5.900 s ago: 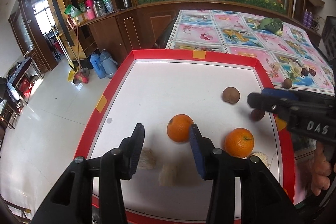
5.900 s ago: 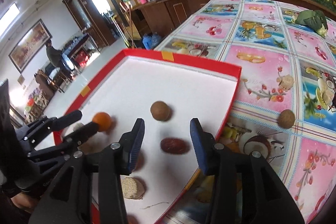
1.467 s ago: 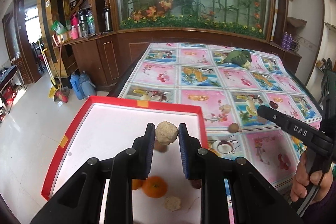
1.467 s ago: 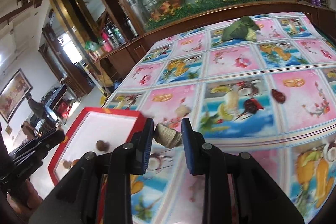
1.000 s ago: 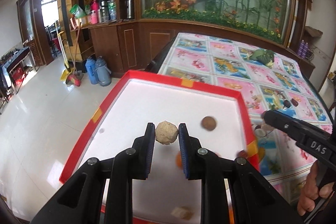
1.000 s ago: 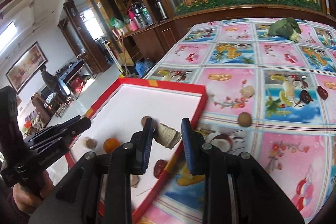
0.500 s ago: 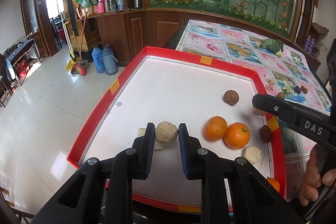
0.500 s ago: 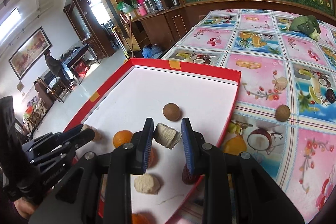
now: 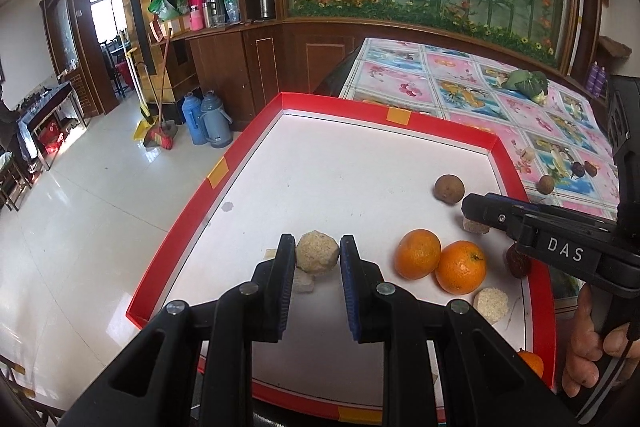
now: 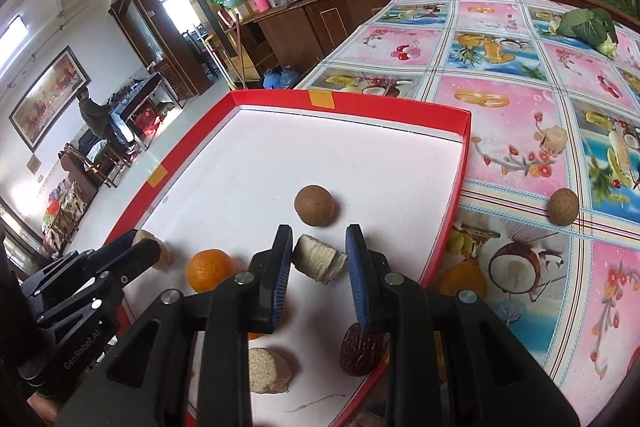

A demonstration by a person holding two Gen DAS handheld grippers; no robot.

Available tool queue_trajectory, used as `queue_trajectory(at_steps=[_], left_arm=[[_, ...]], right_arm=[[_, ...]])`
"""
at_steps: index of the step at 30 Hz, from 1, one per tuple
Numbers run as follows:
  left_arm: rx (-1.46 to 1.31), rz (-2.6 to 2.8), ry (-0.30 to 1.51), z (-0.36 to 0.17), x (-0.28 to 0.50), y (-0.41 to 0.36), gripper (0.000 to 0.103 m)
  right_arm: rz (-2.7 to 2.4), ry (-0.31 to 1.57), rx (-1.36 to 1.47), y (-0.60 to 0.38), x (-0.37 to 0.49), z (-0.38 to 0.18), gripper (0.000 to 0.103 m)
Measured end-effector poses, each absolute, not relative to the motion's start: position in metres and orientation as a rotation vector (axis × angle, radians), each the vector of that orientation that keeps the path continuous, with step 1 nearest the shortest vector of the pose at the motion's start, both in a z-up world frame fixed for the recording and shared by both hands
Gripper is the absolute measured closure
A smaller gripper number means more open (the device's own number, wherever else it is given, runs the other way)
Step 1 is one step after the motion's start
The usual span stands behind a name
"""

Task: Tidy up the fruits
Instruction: 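Carry the ball into the tray and release with the left tool while the right tool drops the bread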

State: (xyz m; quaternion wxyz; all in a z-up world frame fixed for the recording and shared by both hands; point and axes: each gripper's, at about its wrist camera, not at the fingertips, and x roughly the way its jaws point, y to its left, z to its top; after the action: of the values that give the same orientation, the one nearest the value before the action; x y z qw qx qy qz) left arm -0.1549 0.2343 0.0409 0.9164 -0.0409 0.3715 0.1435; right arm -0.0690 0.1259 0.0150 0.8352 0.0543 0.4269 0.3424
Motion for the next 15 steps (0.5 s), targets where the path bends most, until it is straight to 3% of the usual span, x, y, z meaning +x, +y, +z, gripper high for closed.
queue_trajectory(at_steps=[15], left_arm=[[-0.06, 0.295, 0.768, 0.042, -0.143, 0.232, 0.081]], right_arm=[[0.748, 0.91, 0.119, 0.127, -0.066, 0.012, 0.073]])
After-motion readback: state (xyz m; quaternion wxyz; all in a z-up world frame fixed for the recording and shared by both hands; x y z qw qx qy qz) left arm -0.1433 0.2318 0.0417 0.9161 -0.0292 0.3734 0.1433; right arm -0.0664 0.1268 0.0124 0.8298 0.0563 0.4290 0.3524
